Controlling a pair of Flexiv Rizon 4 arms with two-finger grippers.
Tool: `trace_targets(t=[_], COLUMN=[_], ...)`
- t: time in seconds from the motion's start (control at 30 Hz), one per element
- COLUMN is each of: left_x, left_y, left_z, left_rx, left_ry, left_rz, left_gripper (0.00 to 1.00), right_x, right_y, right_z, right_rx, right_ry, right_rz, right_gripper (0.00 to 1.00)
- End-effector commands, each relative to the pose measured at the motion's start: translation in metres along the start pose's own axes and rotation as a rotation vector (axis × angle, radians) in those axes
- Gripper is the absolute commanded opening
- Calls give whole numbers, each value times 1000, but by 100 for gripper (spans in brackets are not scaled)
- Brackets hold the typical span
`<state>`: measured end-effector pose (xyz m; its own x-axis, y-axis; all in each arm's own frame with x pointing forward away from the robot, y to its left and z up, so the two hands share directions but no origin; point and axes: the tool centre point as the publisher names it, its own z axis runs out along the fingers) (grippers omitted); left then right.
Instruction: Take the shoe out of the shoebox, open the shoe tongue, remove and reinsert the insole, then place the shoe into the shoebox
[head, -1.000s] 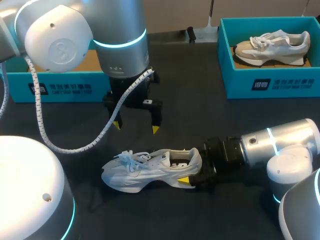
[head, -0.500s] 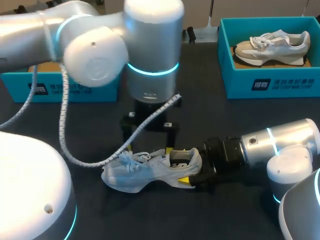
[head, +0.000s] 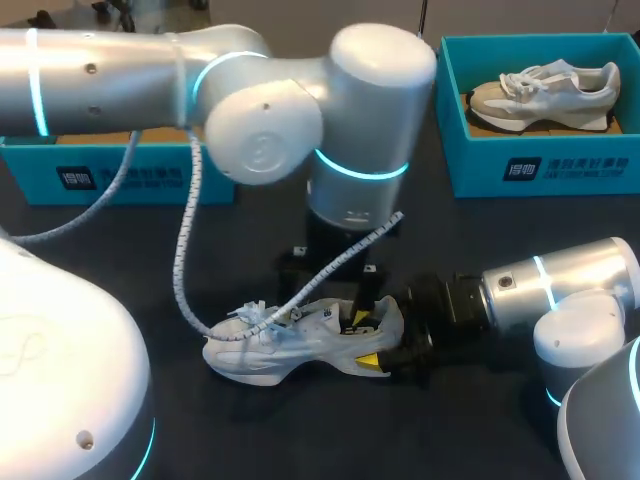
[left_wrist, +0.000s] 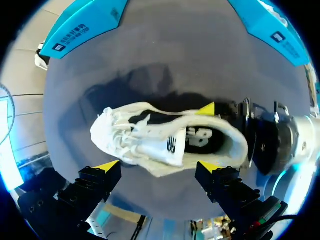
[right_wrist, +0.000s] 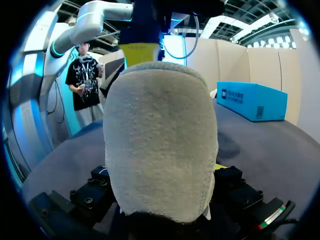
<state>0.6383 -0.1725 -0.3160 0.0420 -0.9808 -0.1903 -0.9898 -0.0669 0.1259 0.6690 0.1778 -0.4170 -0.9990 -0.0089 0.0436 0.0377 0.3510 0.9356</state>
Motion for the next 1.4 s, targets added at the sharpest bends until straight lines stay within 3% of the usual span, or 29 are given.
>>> trace_targets(t=[0.03,0.47,0.87,1.1,1.2,1.33,1.4], left_x=[10,-1,-26,-34,-34,-26,-17], left_y=[-6,-14,-5,-7,-9,-11,-11], left_z=[9,34,29,16,15,12,11], left_rx=[-14,-82,-103,-91,-84,-79,-63], left_ry=[-70,-123,-130,-95,-84,-36,-40], left_rz=[-12,-1,5,0,1,43,66], left_gripper=[100,100,97,80,61,62,53], right_x=[1,1,1,1,1,1,1], right_y=[1,1,1,1,1,1,1], right_z=[2,2,2,2,2,2,2], right_rx=[7,7,7,7,7,7,7], right_ry=[0,0,0,0,0,0,0], right_rz=[1,1,1,1,1,1,1], right_gripper=[0,0,0,0,0,0,0])
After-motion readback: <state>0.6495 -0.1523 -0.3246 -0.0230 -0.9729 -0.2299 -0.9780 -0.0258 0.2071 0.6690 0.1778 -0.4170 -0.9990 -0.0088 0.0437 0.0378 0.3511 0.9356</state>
